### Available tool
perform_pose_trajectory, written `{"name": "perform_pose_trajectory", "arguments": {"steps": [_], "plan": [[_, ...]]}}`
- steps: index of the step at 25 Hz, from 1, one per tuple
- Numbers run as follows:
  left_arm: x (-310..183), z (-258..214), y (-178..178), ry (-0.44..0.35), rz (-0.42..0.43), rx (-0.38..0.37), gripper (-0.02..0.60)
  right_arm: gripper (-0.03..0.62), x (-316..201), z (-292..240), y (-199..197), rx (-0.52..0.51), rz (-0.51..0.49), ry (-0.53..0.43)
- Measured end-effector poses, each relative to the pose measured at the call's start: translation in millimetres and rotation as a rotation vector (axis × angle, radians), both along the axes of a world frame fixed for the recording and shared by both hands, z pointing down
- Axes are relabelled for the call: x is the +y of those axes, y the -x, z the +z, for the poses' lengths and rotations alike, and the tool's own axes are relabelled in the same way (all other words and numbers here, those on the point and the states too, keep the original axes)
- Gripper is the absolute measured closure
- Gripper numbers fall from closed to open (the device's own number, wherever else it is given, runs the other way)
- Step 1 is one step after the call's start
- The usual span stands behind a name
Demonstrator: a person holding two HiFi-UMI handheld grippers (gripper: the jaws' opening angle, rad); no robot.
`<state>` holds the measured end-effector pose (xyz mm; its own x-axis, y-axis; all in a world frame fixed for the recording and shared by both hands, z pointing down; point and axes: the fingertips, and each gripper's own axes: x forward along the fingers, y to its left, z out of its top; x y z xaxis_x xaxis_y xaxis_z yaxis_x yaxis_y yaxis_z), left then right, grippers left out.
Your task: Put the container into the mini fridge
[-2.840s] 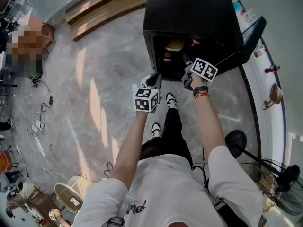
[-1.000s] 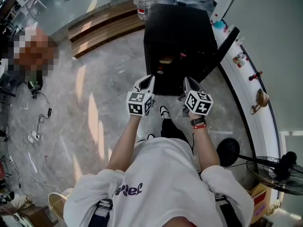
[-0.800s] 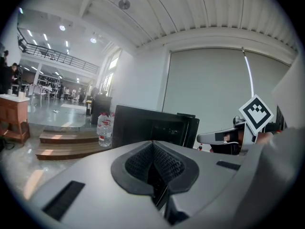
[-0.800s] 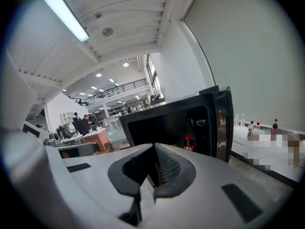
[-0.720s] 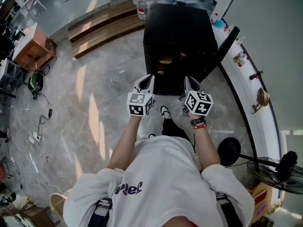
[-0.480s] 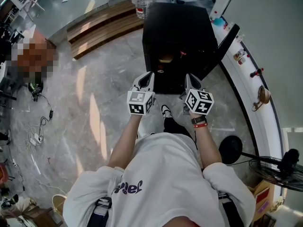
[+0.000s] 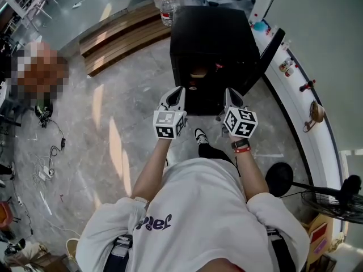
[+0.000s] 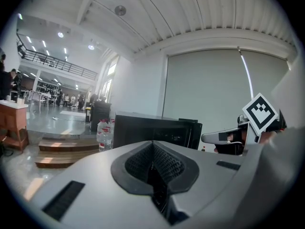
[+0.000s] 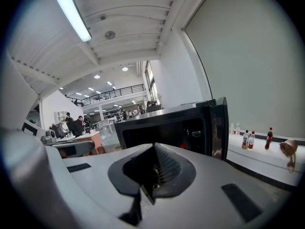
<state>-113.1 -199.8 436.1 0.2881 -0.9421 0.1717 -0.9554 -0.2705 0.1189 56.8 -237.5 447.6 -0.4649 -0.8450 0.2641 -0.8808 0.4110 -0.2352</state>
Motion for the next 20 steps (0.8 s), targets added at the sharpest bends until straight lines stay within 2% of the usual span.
{"name": "perform_pose_trajectory", "arguments": {"steps": [12, 20], "plan": [[-8, -4, -5, -0.002, 0.009, 0.0, 0.561, 0.579, -10, -10, -6, -0.017, 0.012, -0.018], [-12, -1, -6, 0.02, 0.006, 0.043, 0.561, 0.579, -10, -6, -9, -0.017, 0.018, -0.02]]}}
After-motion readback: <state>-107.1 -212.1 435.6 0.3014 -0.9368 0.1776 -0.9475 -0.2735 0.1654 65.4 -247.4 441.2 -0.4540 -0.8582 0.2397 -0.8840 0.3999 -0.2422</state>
